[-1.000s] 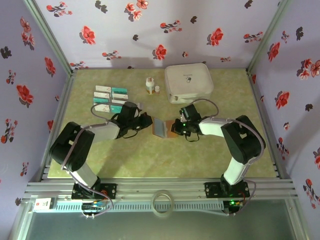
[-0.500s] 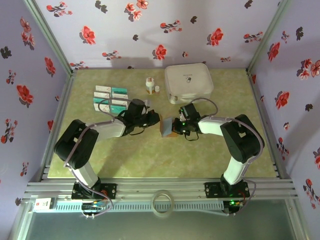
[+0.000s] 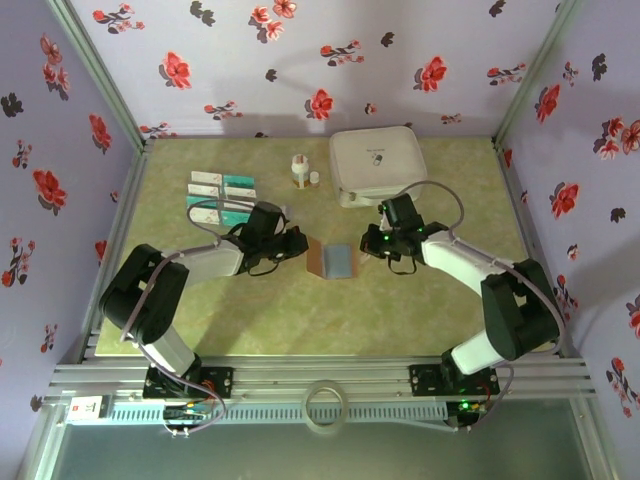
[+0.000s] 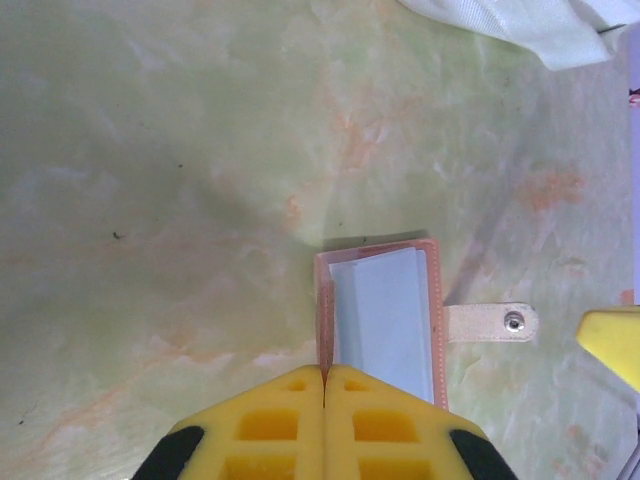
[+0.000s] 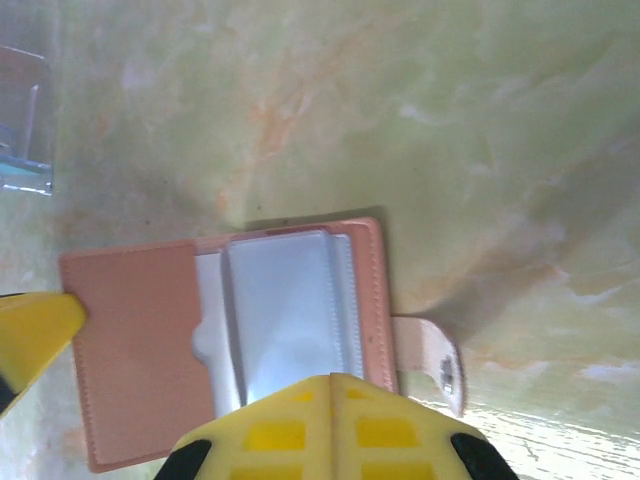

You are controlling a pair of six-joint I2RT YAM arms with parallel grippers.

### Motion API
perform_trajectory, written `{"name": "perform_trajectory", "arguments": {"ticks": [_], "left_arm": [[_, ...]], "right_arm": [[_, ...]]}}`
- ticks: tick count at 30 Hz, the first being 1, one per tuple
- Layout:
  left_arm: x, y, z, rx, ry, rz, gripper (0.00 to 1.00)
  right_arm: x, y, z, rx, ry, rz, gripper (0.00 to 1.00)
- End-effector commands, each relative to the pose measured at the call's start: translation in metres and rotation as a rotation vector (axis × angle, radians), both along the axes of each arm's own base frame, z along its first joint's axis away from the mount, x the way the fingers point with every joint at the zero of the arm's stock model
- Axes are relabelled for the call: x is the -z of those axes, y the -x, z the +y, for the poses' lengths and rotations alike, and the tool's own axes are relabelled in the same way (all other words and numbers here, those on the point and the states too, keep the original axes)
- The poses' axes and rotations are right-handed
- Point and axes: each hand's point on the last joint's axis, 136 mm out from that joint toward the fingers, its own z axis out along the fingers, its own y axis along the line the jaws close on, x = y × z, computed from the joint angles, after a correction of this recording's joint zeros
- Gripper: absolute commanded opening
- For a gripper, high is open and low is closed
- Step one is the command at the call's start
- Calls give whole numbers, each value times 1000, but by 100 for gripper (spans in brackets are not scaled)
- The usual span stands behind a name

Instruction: Put the credit cards into the card holder

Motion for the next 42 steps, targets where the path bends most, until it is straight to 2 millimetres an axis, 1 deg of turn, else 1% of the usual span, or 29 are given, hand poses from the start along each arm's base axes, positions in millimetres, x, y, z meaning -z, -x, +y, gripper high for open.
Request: {"name": "perform_trajectory", "arguments": {"ticks": [1, 4, 7, 8, 11, 13, 16, 19, 22, 26, 28, 31, 33, 36, 39, 40, 42], "left_arm": [[1, 2, 9, 21, -51, -13, 0], [4, 3, 11, 42, -90, -13, 9], [6, 2, 16, 58, -147, -15, 24], [8, 2, 19, 63, -172, -15, 30], [12, 3, 28, 78, -249, -17, 41], [14, 4, 33, 89, -297, -19, 45], [19, 6, 41, 114, -375, -20, 48], [27, 8, 49, 131, -465, -21, 49], [37, 12, 53, 153, -526, -13, 49], [51, 18, 54, 172, -573, 0, 50], [58, 20, 55, 177, -591, 8, 50], [62, 21, 58, 170, -601, 13, 50], [57, 21, 58, 162, -598, 4, 50], [37, 16, 57, 145, -584, -30, 53], [9, 11, 52, 127, -551, -72, 56], [-2, 9, 49, 123, -536, -92, 59], [-20, 5, 43, 121, -513, -126, 61]], "right_arm": [[-5, 5, 16, -61, 27, -2, 0], [0, 5, 36, -104, 31, 4, 0], [12, 6, 50, -131, 41, 21, 0], [17, 5, 53, -130, 42, 26, 0], [33, 4, 53, -123, 52, 45, 0], [41, 4, 52, -122, 57, 58, 0], [53, 8, 50, -119, 68, 80, 0], [61, 11, 48, -112, 72, 93, 0], [67, 14, 45, -101, 72, 105, 0], [73, 17, 44, -89, 70, 116, 0], [72, 17, 44, -87, 67, 118, 0], [69, 18, 44, -88, 64, 115, 0], [66, 17, 44, -92, 63, 110, 0], [64, 17, 44, -93, 62, 108, 0], [62, 16, 44, -95, 61, 102, 0], [61, 16, 45, -95, 60, 99, 0], [61, 16, 45, -96, 60, 99, 0]]}}
